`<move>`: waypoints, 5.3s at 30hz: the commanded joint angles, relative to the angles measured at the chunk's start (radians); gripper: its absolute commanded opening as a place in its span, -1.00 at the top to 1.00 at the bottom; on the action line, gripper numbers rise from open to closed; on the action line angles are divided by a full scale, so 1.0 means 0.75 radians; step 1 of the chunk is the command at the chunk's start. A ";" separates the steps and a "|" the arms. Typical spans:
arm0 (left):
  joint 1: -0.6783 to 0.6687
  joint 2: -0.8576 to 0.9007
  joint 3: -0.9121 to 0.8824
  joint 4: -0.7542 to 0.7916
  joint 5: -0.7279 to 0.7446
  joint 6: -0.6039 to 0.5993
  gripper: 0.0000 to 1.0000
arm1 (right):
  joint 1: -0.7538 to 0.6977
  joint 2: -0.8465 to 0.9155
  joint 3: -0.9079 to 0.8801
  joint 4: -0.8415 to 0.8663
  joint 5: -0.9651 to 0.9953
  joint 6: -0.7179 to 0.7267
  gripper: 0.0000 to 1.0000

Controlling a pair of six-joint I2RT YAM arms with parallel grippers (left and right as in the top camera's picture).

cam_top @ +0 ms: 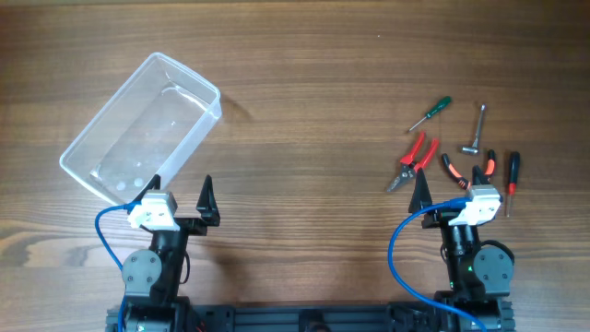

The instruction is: Pack container

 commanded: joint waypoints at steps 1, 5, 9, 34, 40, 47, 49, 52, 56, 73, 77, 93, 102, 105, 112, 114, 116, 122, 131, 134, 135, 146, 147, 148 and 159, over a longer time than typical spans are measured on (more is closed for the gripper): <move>0.006 -0.010 -0.005 -0.005 0.036 -0.012 -0.99 | 0.006 -0.006 -0.001 0.009 0.018 0.025 -1.00; 0.006 -0.010 -0.005 -0.005 0.036 -0.012 -1.00 | 0.006 -0.006 -0.001 0.009 0.018 0.025 -1.00; 0.006 -0.010 -0.005 -0.005 0.036 -0.012 -0.99 | 0.006 -0.006 -0.001 0.009 0.018 0.025 -0.99; 0.006 -0.010 -0.005 -0.005 0.036 -0.012 -0.99 | 0.006 -0.005 -0.001 0.009 0.018 0.025 -0.99; 0.006 -0.010 -0.005 -0.005 0.036 -0.012 -0.99 | 0.006 -0.005 -0.001 0.009 0.018 0.025 -0.99; 0.006 -0.010 -0.005 -0.005 0.036 -0.012 -0.99 | 0.006 -0.005 -0.001 0.009 0.018 0.025 -0.99; 0.006 -0.010 -0.005 -0.005 0.036 -0.012 -0.99 | 0.006 -0.005 -0.001 0.009 0.017 0.026 -0.99; 0.006 -0.010 -0.005 -0.005 0.030 -0.011 -1.00 | 0.007 -0.005 -0.001 0.009 0.018 0.028 -1.00; 0.006 -0.010 -0.005 0.026 0.031 -0.011 -0.99 | 0.006 0.001 -0.001 0.008 0.023 0.089 -1.00; 0.017 1.125 1.304 -0.753 -0.272 -0.225 -1.00 | 0.005 1.287 1.014 -0.486 -0.388 0.303 -0.99; 0.080 1.344 1.677 -1.297 -0.265 -0.386 -1.00 | 0.005 1.563 1.328 -0.899 -0.261 0.262 -1.00; 0.720 1.580 1.751 -1.623 -0.214 -1.034 -0.99 | -0.094 1.751 1.792 -1.450 -0.001 0.128 -0.99; 0.824 2.053 1.751 -1.457 -0.209 -0.700 -1.00 | -0.094 1.789 1.792 -1.514 -0.006 0.127 -0.99; 0.824 2.167 1.751 -1.375 -0.209 -0.544 -0.99 | -0.094 1.789 1.792 -1.517 -0.006 0.098 -0.99; 0.822 2.337 1.751 -1.284 -0.143 -0.449 -0.99 | -0.094 1.789 1.792 -1.510 -0.006 0.095 -0.99; 0.822 2.356 1.751 -1.285 -0.138 -0.449 -0.93 | -0.094 1.789 1.792 -1.505 -0.006 0.094 -1.00; 0.822 2.360 1.740 -1.271 -0.127 -0.450 -0.86 | -0.094 1.789 1.792 -1.487 -0.006 0.095 -1.00; 0.822 2.361 1.668 -1.209 -0.046 -0.450 -0.67 | -0.094 1.789 1.792 -1.481 -0.006 0.094 -1.00; 0.822 2.362 1.568 -1.128 -0.024 -0.454 -0.68 | -0.094 1.789 1.792 -1.483 -0.006 0.094 -0.99; 0.822 2.362 1.568 -1.130 -0.024 -0.454 -0.41 | -0.094 1.789 1.792 -1.487 -0.006 0.094 -1.00; 0.822 2.362 1.568 -1.130 -0.023 -0.454 -0.29 | -0.094 1.789 1.792 -1.487 -0.006 0.093 -0.99; 0.822 2.362 1.568 -1.151 -0.023 -0.454 0.56 | -0.094 1.789 1.792 -1.487 -0.006 0.094 -1.00; 0.822 2.362 1.568 -1.155 -0.023 -0.454 0.61 | -0.094 1.789 1.792 -1.487 -0.006 0.094 -1.00; 0.822 2.362 1.568 -1.156 -0.023 -0.454 0.66 | -0.094 1.789 1.792 -1.487 -0.006 0.094 -1.00; 0.822 2.353 1.568 -1.150 -0.023 -0.453 0.92 | -0.094 1.789 1.792 -1.477 -0.006 0.094 -1.00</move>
